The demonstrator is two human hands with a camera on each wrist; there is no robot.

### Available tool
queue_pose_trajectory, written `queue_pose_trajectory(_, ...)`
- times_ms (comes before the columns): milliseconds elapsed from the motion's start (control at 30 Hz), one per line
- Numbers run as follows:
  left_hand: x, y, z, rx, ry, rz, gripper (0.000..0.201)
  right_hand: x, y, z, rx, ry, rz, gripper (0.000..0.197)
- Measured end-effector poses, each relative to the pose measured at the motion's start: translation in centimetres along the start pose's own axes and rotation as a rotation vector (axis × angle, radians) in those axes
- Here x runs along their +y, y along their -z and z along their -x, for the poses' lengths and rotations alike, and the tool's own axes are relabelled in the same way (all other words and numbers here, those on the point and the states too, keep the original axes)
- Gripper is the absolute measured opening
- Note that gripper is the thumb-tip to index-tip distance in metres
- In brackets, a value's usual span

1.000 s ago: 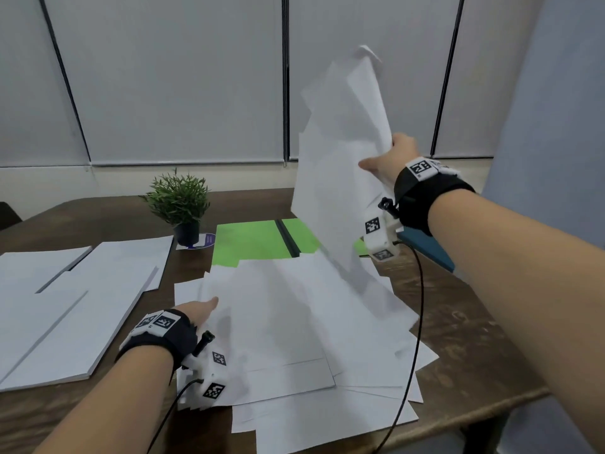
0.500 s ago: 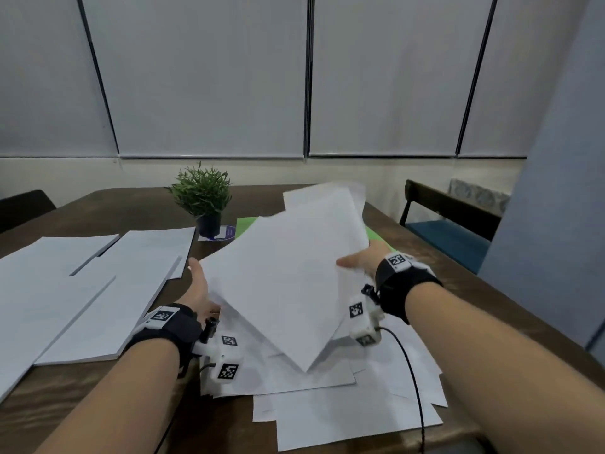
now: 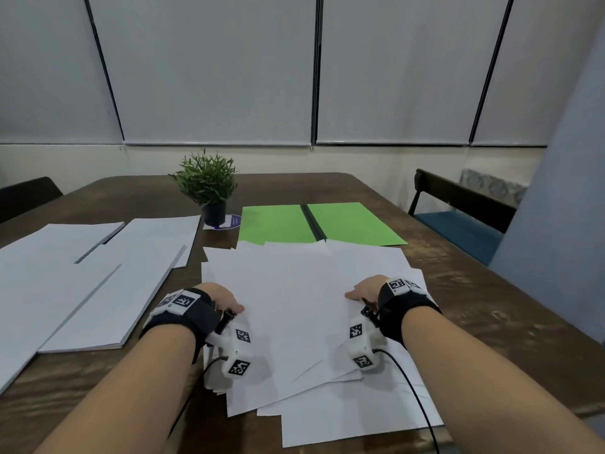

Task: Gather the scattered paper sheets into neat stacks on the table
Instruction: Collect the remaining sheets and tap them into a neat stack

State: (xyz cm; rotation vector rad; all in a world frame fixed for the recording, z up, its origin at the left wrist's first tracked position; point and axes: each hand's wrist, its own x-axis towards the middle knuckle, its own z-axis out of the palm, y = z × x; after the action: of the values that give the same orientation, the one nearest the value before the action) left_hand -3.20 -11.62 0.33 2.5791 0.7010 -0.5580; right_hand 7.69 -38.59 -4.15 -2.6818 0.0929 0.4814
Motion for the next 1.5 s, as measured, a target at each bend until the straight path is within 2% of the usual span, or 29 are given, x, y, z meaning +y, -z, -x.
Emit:
queue_pose_trajectory(67, -0.1, 0.1, 0.0, -0.035, -0.033, -0.06, 0.052, 0.0, -0.3, -0.6, -0.007, 0.033, 0.043, 0.041)
queue_pose_trajectory(167, -0.4, -0.2, 0.0, 0.044, -0.088, 0.031, 0.035, -0.3, -0.8, 0.2, 0.006, 0.012, 0.004, 0.042)
queue_pose_trajectory(267, -1.0, -0.9, -0.1, 0.079, -0.13, 0.391, 0.014, -0.4, -0.9, 0.8, 0.016, 0.038, -0.025, 0.057)
queue_pose_trajectory(300, -1.4, -1.0, -0.2, 0.118, -0.202, 0.531, 0.014, -0.6, -0.7, 1.2, 0.007, 0.042, -0.056, 0.059)
queue_pose_trajectory(367, -2.2, -0.9, -0.2, 0.189, -0.327, 0.742, 0.031, -0.9, -0.2, 2.0, -0.011, 0.09, -0.189, 0.06)
queue_pose_trajectory(433, -2.6, -0.4, 0.6, 0.17, -0.468, 0.868, 0.038, -1.3, 0.4, 2.1, -0.008, 0.123, -0.395, 0.067)
queue_pose_trajectory(500, -2.6, 0.6, 1.8, 0.139, -0.594, 0.95, 0.042, -1.9, 0.7, 1.6, 0.04, 0.183, -0.649, 0.085)
queue_pose_trajectory(533, -2.6, 1.2, 2.2, 0.139, -0.648, 0.977, 0.045, -2.4, 1.1, 1.9, 0.063, 0.239, -0.781, 0.084)
queue_pose_trajectory(600, -2.6, 2.2, 3.0, 0.181, -0.723, 1.015, 0.049, -4.2, 2.3, 4.0, 0.143, 0.381, -0.991, 0.064)
queue_pose_trajectory(700, -2.1, 3.8, 4.1, 0.3, -0.816, 1.059, 0.048, -6.7, 4.2, 7.0, 0.238, 0.518, -1.111, 0.04)
queue_pose_trajectory(833, -1.1, 5.9, 5.3, 0.473, -0.881, 1.186, 0.041, -9.2, 6.1, 8.4, 0.332, 0.591, -1.222, 0.043)
queue_pose_trajectory(967, -1.0, 7.0, 6.1, 0.618, -0.894, 1.162, 0.035, -10.4, 6.7, 9.4, 0.26, 0.691, -1.216, 0.046)
queue_pose_trajectory(1067, -1.6, 6.9, 5.9, 0.702, -0.885, 1.116, 0.043, -10.6, 5.9, 9.8, 0.167, 0.705, -1.189, 0.047)
queue_pose_trajectory(1200, -2.2, 6.0, 5.1, 0.791, -0.832, 1.095, 0.042, -10.8, 4.1, 9.3, 0.16, 0.694, -1.112, 0.038)
queue_pose_trajectory(1300, -2.3, 6.1, 4.8, 0.843, -0.829, 1.062, 0.037, -11.3, 3.7, 8.8, 0.209, 0.696, -1.068, 0.026)
queue_pose_trajectory(1367, -2.3, 6.7, 4.5, 0.865, -0.853, 1.047, 0.039, -11.7, 4.3, 9.0, 0.254, 0.7, -1.058, 0.027)
queue_pose_trajectory(1500, -1.6, 8.3, 5.0, 0.935, -0.915, 0.976, 0.06, -13.5, 6.2, 10.3, 0.315, 0.78, -1.068, 0.036)
